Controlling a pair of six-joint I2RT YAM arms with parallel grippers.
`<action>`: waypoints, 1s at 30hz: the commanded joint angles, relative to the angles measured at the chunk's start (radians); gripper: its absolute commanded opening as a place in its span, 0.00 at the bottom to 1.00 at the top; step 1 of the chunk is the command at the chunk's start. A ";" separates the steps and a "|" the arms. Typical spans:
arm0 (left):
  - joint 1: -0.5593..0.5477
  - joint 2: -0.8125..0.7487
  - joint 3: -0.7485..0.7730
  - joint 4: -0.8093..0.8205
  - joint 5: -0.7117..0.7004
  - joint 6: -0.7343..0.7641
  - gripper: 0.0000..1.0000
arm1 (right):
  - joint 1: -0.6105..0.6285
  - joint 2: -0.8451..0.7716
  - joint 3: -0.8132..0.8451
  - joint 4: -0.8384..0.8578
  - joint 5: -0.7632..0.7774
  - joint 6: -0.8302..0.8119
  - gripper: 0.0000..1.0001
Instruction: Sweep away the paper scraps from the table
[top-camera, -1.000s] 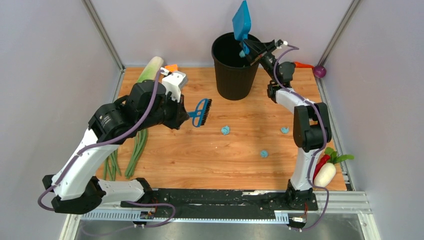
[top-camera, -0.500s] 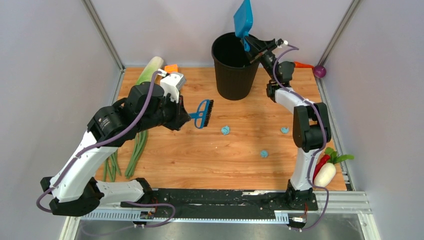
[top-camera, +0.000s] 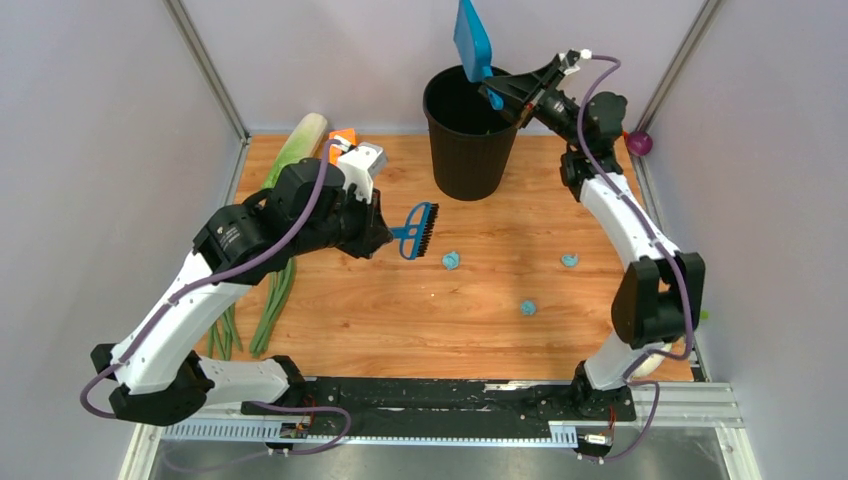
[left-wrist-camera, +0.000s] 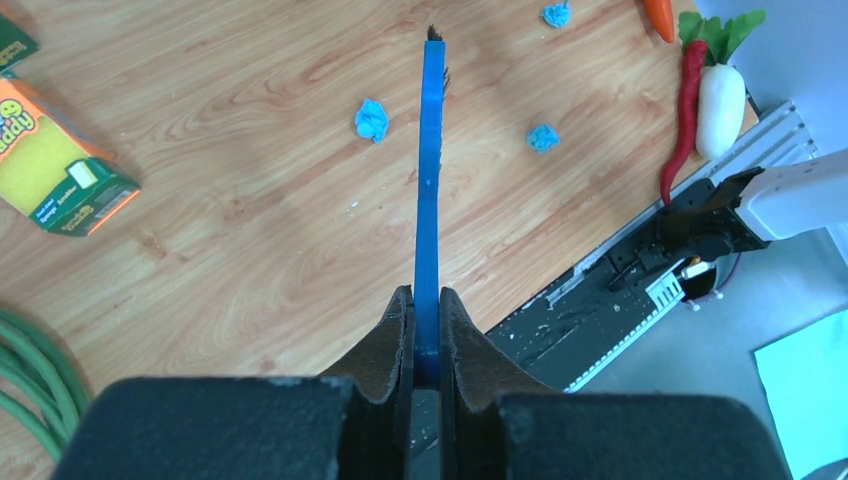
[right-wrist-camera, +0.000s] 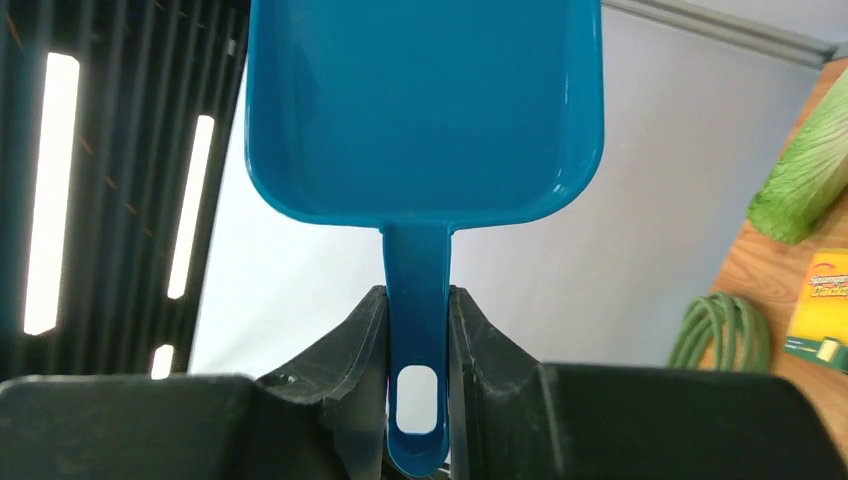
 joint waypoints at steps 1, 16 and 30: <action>-0.003 0.015 0.041 0.041 0.038 0.003 0.00 | -0.032 -0.149 0.015 -0.308 -0.082 -0.281 0.00; -0.003 0.075 0.078 0.015 0.044 0.016 0.00 | -0.048 -0.465 0.038 -1.326 0.163 -1.112 0.00; -0.001 0.234 0.165 -0.034 -0.019 0.077 0.00 | 0.351 -0.485 -0.060 -1.729 0.686 -1.272 0.00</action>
